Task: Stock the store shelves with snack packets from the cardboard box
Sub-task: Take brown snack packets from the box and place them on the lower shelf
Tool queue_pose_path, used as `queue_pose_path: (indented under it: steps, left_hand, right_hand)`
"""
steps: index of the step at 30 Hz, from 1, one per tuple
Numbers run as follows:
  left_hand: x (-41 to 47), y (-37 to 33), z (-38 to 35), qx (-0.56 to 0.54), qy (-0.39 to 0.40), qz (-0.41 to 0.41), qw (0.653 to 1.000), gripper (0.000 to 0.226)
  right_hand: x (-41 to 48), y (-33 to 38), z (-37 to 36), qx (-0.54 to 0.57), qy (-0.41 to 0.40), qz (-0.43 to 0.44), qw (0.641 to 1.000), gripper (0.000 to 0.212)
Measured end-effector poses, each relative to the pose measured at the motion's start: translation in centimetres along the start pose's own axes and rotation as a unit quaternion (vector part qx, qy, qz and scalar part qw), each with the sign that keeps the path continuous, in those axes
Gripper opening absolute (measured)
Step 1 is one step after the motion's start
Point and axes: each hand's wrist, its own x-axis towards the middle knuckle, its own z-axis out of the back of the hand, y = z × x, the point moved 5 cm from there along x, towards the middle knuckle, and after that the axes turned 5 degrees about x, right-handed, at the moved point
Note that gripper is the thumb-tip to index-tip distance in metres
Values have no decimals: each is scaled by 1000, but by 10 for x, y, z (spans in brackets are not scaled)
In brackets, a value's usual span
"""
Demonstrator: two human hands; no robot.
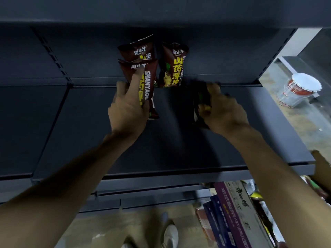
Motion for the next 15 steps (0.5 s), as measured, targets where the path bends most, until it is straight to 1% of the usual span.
queue_pose_path:
  steps: [1, 3, 5, 7, 9, 11, 12, 15]
  left_hand:
    - [7, 1, -2, 14, -6, 13, 1000, 76]
    - [19, 3, -7, 23, -18, 25, 999, 79]
    - [26, 2, -11, 19, -28, 24, 999, 79]
    - [31, 2, -17, 0, -34, 33, 999, 76]
    - [35, 2, -25, -14, -38, 43, 998, 73]
    - [38, 2, -33, -18, -35, 43, 998, 76]
    - [40, 2, -37, -19, -30, 41, 999, 80]
    - [46, 8, -47, -16, -19, 35, 999, 91]
  right_hand:
    - [6, 10, 2, 47, -39, 29, 998, 62]
    - [20, 29, 3, 135, -116, 81, 981, 72]
    - [32, 47, -4, 176, -178, 124, 960, 78]
    - [42, 61, -17, 190, -215, 156, 945, 80]
    - [52, 68, -32, 192, -226, 169, 940, 77]
    - [62, 69, -46, 195, -216, 163, 943, 75]
    - [66, 68, -54, 193, -208, 156, 946, 77]
    - [75, 58, -74, 192, -173, 124, 958, 91]
